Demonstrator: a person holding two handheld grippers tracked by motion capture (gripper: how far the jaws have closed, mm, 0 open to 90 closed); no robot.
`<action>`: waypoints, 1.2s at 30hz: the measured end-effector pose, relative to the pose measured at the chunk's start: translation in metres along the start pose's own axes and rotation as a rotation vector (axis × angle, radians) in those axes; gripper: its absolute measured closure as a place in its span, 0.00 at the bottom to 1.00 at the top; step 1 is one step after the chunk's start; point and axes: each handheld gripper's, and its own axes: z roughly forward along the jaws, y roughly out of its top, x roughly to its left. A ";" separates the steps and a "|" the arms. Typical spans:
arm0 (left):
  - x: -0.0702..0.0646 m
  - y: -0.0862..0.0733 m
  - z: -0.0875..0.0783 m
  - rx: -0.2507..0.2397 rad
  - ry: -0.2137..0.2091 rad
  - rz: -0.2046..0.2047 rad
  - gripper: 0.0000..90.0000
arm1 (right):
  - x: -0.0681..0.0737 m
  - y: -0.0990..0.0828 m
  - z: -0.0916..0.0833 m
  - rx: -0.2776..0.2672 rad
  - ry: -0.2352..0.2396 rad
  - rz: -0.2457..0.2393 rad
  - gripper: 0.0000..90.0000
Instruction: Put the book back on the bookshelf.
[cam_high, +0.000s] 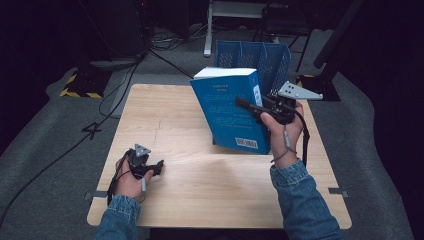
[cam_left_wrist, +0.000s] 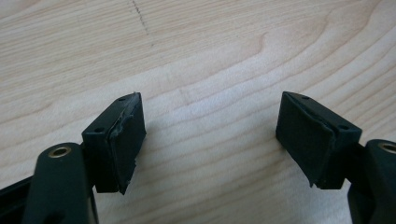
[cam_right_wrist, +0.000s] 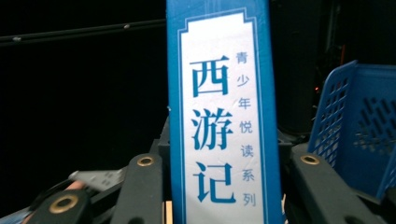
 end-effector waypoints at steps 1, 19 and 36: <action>0.000 -0.001 -0.001 -0.001 0.003 -0.002 0.27 | -0.002 0.003 0.002 -0.004 -0.004 -0.001 0.69; 0.001 -0.006 -0.006 -0.002 0.000 0.001 0.28 | -0.041 0.034 0.045 -0.136 -0.090 0.075 0.69; 0.002 -0.006 -0.006 -0.002 -0.004 0.004 0.28 | -0.099 0.027 0.064 -0.161 -0.191 0.169 0.69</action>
